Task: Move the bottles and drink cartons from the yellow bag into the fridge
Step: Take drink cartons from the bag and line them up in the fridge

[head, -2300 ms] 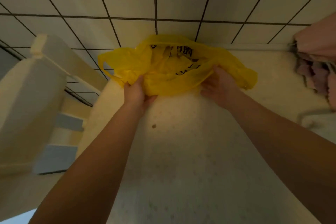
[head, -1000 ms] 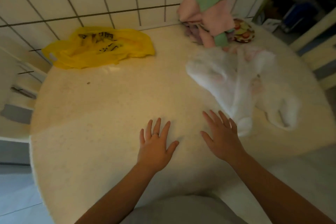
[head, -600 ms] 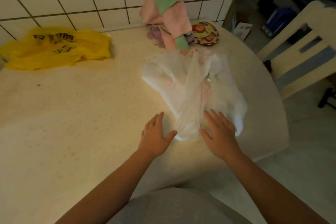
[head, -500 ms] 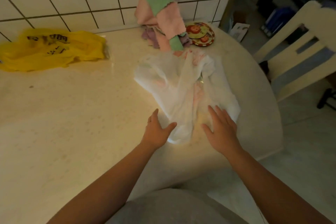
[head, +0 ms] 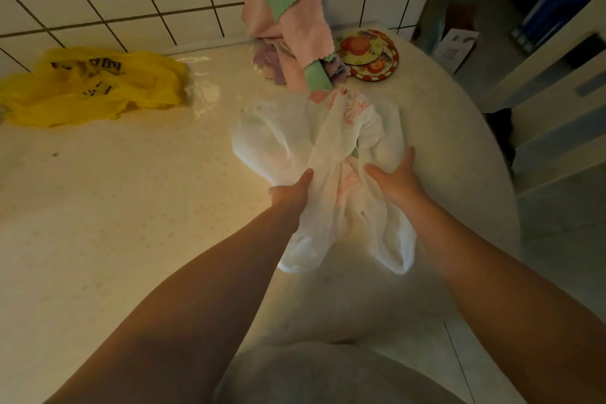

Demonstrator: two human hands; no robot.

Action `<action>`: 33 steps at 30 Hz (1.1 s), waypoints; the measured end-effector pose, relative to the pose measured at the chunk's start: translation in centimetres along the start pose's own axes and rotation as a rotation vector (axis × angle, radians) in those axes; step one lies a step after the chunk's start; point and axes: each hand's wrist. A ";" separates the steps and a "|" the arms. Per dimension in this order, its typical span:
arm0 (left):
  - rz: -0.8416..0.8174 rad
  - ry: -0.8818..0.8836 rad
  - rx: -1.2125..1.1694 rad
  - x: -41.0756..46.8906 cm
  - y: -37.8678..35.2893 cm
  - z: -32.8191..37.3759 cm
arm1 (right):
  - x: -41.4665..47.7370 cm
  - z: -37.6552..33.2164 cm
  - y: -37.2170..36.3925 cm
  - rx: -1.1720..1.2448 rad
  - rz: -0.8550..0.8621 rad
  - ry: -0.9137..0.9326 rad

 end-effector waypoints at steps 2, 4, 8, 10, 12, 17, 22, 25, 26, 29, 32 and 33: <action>-0.001 -0.014 0.032 0.6 -0.5 0.1 | 0.6 -0.3 0.0 -0.026 0.007 -0.004; 0.011 -0.031 0.071 1.0 -0.7 0.4 | 1.3 -0.3 0.2 -0.052 0.049 0.006; 0.039 -0.091 0.097 1.4 0.0 1.8 | 2.5 -0.3 0.7 -0.009 0.145 0.153; 0.081 -0.128 0.090 1.4 1.0 2.7 | 2.4 -1.2 1.2 0.050 0.197 0.213; 0.162 -0.181 0.074 1.3 2.2 3.6 | 2.0 -2.5 1.5 0.111 0.250 0.267; 0.298 -0.342 -0.036 -0.3 4.9 6.1 | -0.2 -5.8 1.1 0.265 0.282 0.380; 0.417 -0.407 -0.207 -1.6 9.2 6.7 | -3.1 -8.8 0.7 0.326 0.263 0.458; 0.442 -0.482 -0.250 -1.9 12.2 5.9 | -4.8 -10.2 -0.4 0.318 0.260 0.460; 0.447 -0.510 -0.258 -2.0 13.2 5.5 | -5.4 -10.8 -0.9 0.318 0.255 0.455; 0.484 -0.532 -0.299 -2.2 16.6 4.7 | -7.8 -12.6 -3.2 0.297 0.235 0.455; 0.507 -0.532 -0.354 -2.3 21.0 4.2 | -10.9 -14.1 -6.9 0.289 0.211 0.472; 0.515 -0.530 -0.374 -2.3 22.7 4.0 | -12.1 -14.5 -8.3 0.295 0.190 0.468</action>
Point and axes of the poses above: each hand's wrist, its own x-axis towards the middle knuckle, its own y-axis out of the back of the hand, z = x × y, and after that the axes turned 3 degrees about -y, right-handed
